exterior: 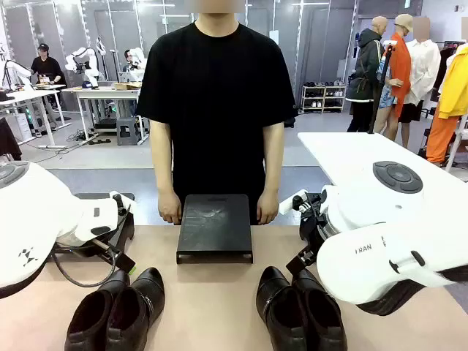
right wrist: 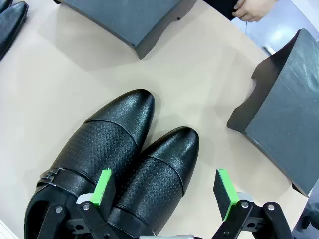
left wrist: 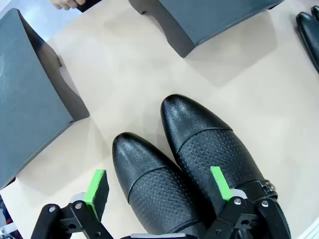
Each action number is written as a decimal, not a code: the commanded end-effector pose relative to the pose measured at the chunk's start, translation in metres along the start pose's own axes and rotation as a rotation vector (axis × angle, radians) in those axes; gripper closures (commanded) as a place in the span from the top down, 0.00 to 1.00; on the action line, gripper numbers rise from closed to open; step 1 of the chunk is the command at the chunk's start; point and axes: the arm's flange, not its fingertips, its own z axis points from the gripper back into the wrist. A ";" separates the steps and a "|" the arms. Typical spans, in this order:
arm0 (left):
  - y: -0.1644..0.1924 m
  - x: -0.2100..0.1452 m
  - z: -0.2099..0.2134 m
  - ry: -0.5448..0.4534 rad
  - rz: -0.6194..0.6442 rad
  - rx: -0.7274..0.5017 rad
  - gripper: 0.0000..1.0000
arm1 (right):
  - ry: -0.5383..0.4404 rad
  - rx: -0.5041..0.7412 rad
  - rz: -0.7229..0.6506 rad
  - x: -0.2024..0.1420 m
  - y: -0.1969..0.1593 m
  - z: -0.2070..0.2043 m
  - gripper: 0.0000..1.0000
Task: Place the shoes on the stand as instructed by the person.
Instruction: Pick up one pair of Shoes and place it on the Shoes Stand indicated by the person.
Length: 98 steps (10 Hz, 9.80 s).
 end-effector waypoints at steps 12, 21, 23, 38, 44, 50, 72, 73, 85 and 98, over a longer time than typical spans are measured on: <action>0.003 0.017 0.030 0.029 0.026 -0.035 1.00 | 0.009 0.088 -0.063 0.023 -0.018 0.032 1.00; 0.167 -0.061 0.176 -0.122 0.226 -0.941 1.00 | -0.194 0.860 -0.449 -0.077 -0.164 0.202 1.00; 0.208 -0.137 0.188 -0.311 0.311 -1.016 1.00 | -0.325 0.857 -0.573 -0.154 -0.188 0.231 1.00; 0.255 -0.312 0.260 -0.652 0.639 -0.854 1.00 | -0.580 0.747 -0.849 -0.316 -0.198 0.293 1.00; 0.255 -0.312 0.260 -0.652 0.639 -0.854 1.00 | -0.580 0.747 -0.849 -0.316 -0.198 0.293 1.00; 0.255 -0.312 0.260 -0.652 0.639 -0.854 1.00 | -0.580 0.747 -0.849 -0.316 -0.198 0.293 1.00; 0.255 -0.312 0.260 -0.652 0.639 -0.854 1.00 | 0.084 0.553 -0.801 -0.114 -0.120 0.263 1.00; 0.255 -0.312 0.260 -0.652 0.639 -0.854 1.00 | 0.145 0.542 -0.778 -0.092 -0.105 0.245 1.00; 0.255 -0.312 0.260 -0.652 0.639 -0.854 1.00 | 0.433 0.227 -0.721 -0.002 0.037 0.059 1.00; 0.255 -0.312 0.260 -0.652 0.639 -0.854 1.00 | 0.541 0.041 -0.640 -0.018 0.074 -0.028 0.41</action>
